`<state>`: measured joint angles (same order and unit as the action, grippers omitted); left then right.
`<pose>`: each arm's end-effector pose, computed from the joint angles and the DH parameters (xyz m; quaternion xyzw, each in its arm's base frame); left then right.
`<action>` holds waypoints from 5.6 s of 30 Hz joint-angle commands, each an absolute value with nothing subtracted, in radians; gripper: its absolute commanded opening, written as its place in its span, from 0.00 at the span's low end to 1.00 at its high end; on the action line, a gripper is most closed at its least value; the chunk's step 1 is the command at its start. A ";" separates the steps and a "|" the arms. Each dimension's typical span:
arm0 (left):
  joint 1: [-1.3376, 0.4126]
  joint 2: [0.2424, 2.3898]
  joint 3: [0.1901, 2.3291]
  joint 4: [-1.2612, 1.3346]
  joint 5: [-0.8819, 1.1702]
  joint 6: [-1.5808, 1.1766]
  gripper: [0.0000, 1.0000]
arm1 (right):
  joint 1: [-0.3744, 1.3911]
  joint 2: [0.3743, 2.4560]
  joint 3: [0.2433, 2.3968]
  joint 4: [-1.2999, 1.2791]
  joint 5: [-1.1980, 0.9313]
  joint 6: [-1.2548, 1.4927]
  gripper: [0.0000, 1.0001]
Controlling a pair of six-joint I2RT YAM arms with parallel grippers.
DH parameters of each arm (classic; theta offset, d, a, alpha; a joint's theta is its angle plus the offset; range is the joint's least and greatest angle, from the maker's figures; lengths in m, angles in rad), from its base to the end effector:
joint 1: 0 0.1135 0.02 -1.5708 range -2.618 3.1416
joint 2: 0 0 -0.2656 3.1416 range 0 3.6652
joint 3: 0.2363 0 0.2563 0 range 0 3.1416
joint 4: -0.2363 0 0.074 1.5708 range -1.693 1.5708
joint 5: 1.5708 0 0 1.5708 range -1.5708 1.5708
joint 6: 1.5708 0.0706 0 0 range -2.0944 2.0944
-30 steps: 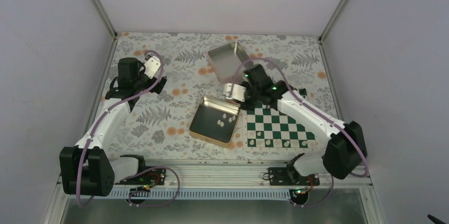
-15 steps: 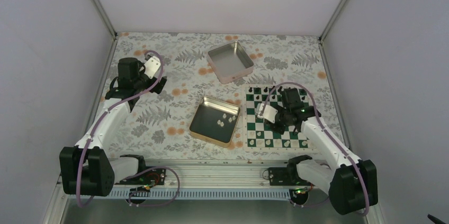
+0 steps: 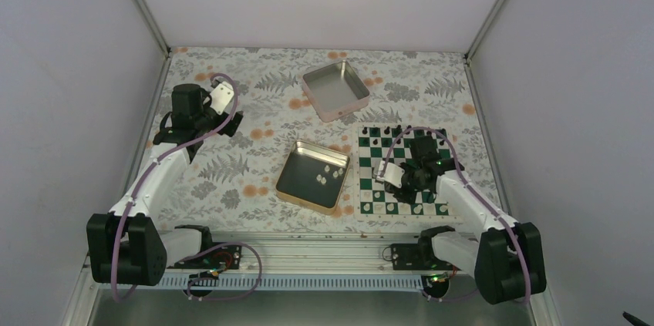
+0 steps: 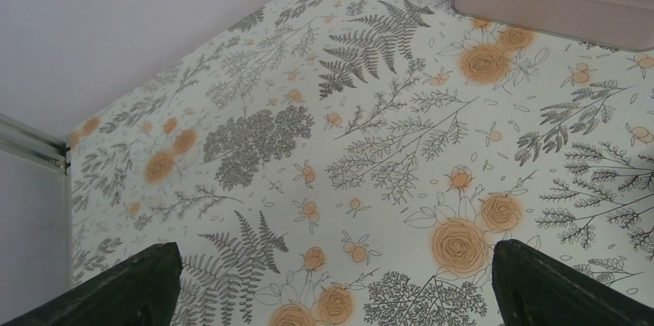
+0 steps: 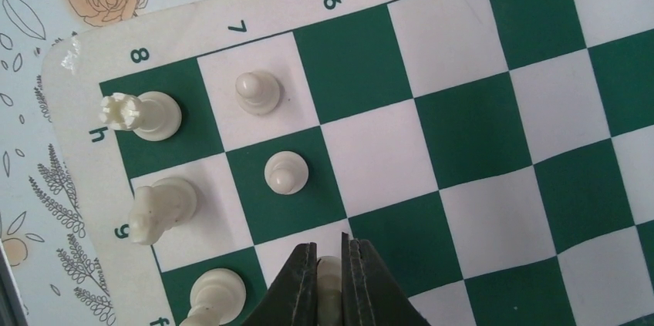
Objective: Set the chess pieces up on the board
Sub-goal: Place the chess piece on the chessboard, then pick up the chess piece from the storage box, then place the chess piece on the chessboard.
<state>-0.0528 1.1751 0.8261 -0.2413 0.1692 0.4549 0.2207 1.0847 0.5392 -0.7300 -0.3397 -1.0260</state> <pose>0.2906 -0.0273 0.2498 0.2593 0.8409 0.0206 0.4746 0.1714 0.0626 0.1359 -0.5893 0.7770 0.0970 0.1989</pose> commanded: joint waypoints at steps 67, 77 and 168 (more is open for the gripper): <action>-0.055 1.164 0.822 -0.232 0.177 0.446 1.00 | 0.189 1.196 0.756 -0.759 -0.473 -1.067 0.29; -0.055 1.160 0.820 -0.231 0.170 0.446 1.00 | 0.467 1.471 1.066 -0.755 -0.420 -1.000 0.30; -0.055 1.157 0.813 -0.225 0.167 0.449 1.00 | 0.012 1.089 0.529 -0.734 -0.313 -1.229 0.08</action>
<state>-0.0528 1.1645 0.8165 -0.2340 0.1658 0.4553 0.0299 1.0428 0.5743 -0.7876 -0.3004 -1.1549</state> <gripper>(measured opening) 1.000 0.084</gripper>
